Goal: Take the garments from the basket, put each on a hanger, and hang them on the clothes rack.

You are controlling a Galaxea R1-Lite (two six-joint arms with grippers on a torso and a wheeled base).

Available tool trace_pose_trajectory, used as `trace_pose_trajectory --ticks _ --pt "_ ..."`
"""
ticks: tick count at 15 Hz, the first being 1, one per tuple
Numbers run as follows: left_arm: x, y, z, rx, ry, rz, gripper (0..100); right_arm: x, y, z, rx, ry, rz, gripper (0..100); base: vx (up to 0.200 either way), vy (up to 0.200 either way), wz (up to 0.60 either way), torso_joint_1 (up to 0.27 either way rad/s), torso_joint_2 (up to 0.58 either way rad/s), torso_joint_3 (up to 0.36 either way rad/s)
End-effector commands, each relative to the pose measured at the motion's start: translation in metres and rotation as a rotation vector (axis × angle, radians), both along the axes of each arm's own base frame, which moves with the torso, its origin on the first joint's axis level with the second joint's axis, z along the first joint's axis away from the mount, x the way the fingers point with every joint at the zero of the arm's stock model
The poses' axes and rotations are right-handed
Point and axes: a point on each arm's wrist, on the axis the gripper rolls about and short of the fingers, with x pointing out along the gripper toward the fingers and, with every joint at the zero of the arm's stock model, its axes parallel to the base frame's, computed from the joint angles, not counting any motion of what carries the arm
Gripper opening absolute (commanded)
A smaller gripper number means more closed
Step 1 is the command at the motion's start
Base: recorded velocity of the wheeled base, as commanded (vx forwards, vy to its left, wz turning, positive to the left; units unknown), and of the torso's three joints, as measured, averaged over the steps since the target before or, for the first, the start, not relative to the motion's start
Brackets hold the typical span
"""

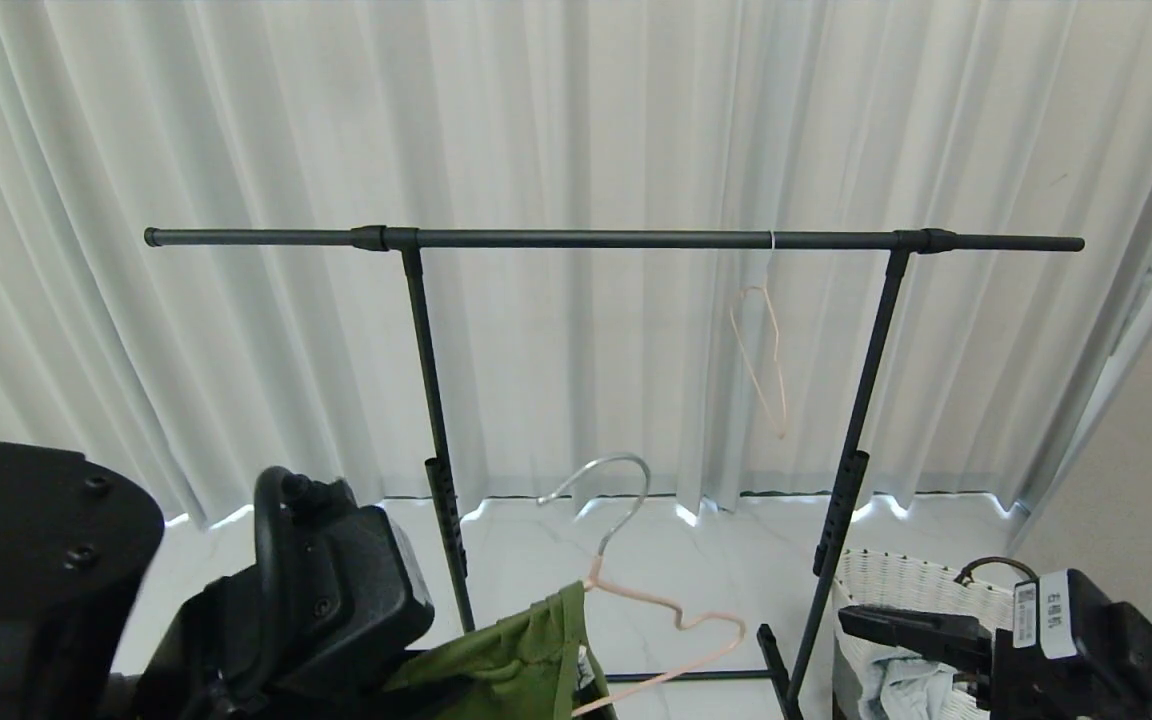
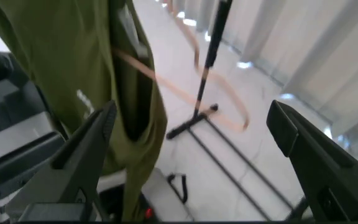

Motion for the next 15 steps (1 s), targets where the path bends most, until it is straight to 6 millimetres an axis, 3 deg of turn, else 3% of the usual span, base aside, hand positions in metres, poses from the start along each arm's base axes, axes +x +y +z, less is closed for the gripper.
trace_pose_trajectory --ticks 1,4,9,12,15 --pt "0.004 0.005 0.005 -0.033 -0.039 0.055 0 0.003 0.004 -0.003 -0.019 0.042 -0.010 100 0.000 0.000 0.00 0.000 0.00 0.000" --pt "0.015 0.006 0.016 -0.122 -0.119 0.112 0 0.013 0.021 -0.010 -0.016 0.151 -0.045 100 0.000 0.000 0.00 0.000 0.00 0.000" --pt "0.021 0.006 0.027 -0.200 -0.191 0.136 0 0.050 0.070 -0.024 0.001 0.277 -0.200 100 0.000 0.000 0.00 0.000 0.00 0.000" --pt "0.021 0.006 0.028 -0.202 -0.195 0.135 0 0.076 0.080 -0.035 0.012 0.272 -0.281 100 0.000 0.000 0.00 0.000 0.00 0.000" --pt "0.022 0.005 0.031 -0.228 -0.221 0.134 0 0.087 0.091 -0.043 0.045 0.252 -0.288 100 0.000 0.000 0.00 0.000 0.00 0.000"
